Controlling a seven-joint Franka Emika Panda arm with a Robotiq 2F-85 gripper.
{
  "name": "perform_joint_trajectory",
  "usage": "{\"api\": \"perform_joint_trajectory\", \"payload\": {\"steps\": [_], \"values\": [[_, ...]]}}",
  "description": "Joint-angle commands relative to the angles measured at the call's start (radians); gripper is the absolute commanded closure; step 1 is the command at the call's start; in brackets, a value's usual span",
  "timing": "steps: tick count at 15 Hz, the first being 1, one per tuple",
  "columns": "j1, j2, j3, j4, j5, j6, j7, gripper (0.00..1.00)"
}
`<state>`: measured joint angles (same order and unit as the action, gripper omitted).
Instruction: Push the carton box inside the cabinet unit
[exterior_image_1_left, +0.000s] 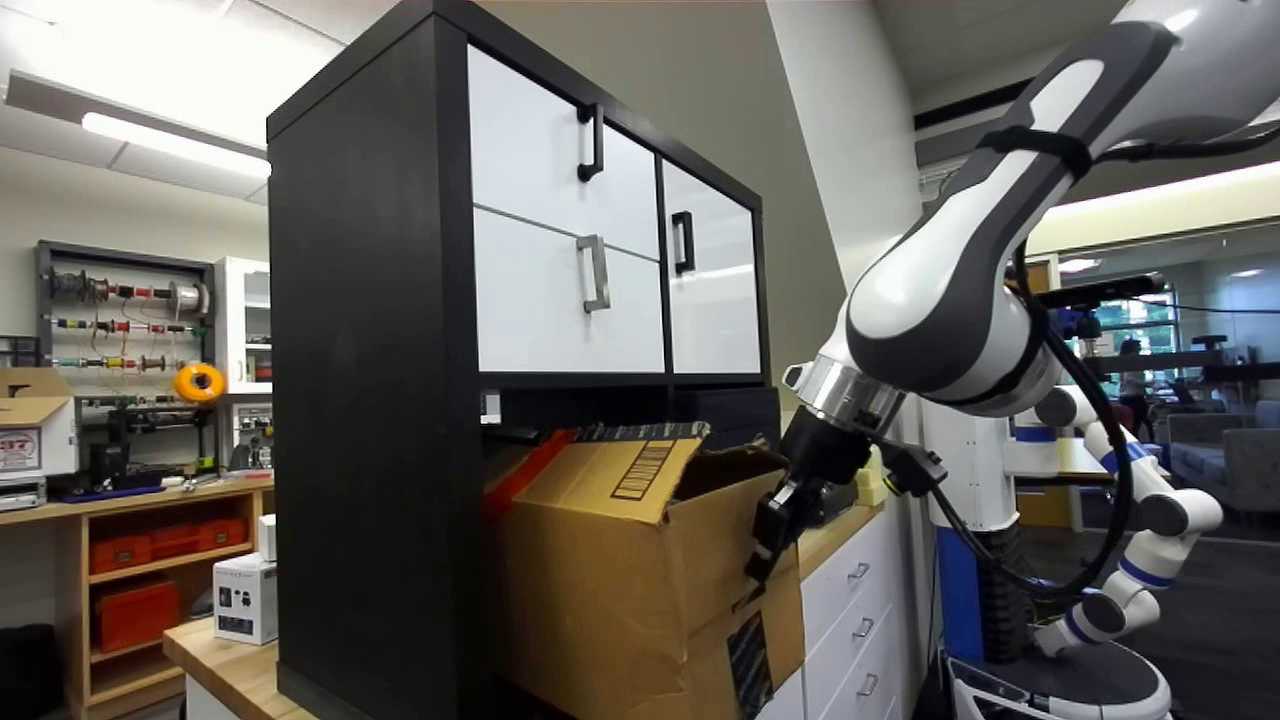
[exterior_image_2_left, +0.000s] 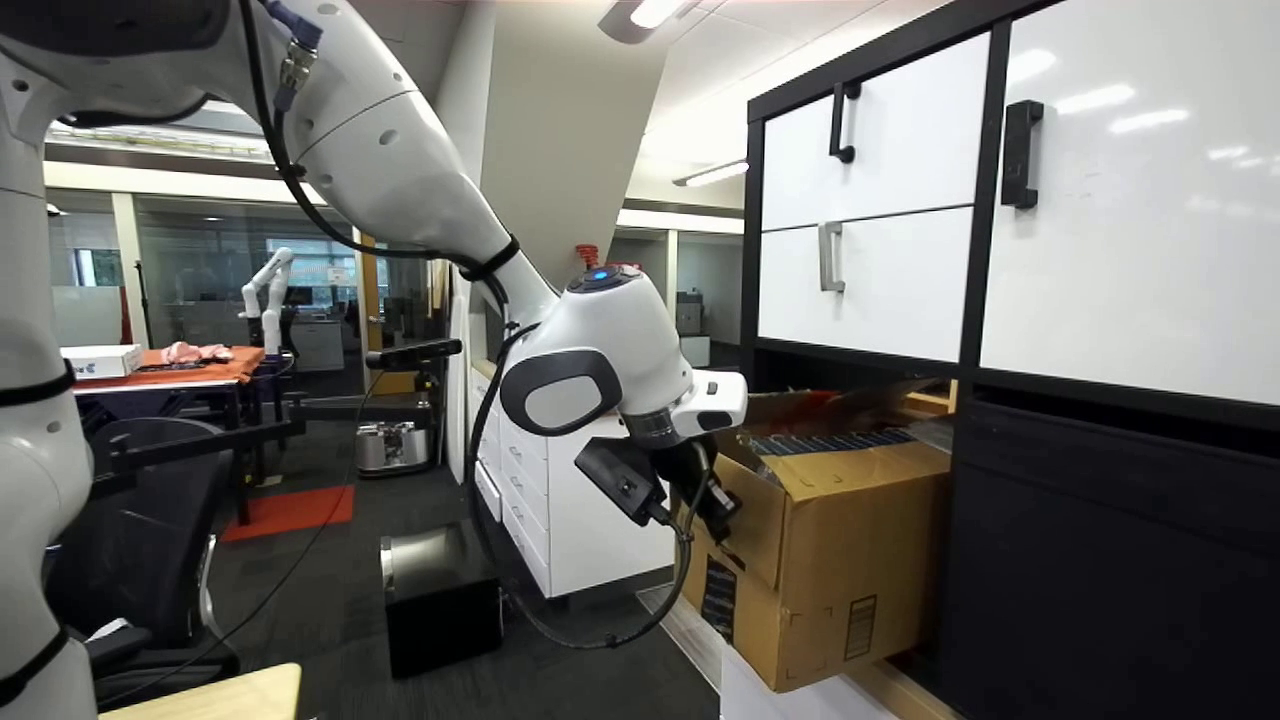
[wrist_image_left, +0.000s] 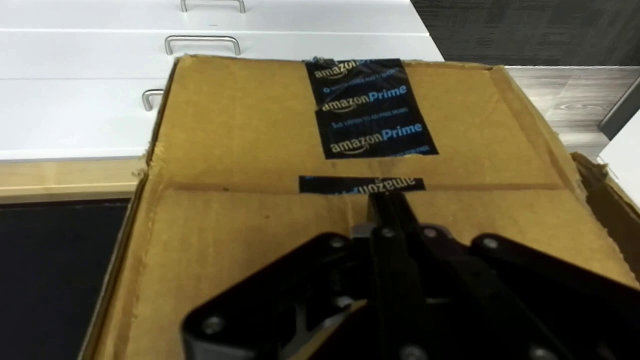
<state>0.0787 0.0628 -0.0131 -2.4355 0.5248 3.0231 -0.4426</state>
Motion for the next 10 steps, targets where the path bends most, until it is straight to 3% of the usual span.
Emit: {"api": "perform_joint_trajectory", "payload": {"steps": [1, 10], "values": [[0.006, 0.105, 0.024, 0.117, 0.018, 0.061, -0.021, 0.96], [-0.003, 0.253, 0.043, 0.303, -0.036, 0.077, -0.032, 0.97]]}}
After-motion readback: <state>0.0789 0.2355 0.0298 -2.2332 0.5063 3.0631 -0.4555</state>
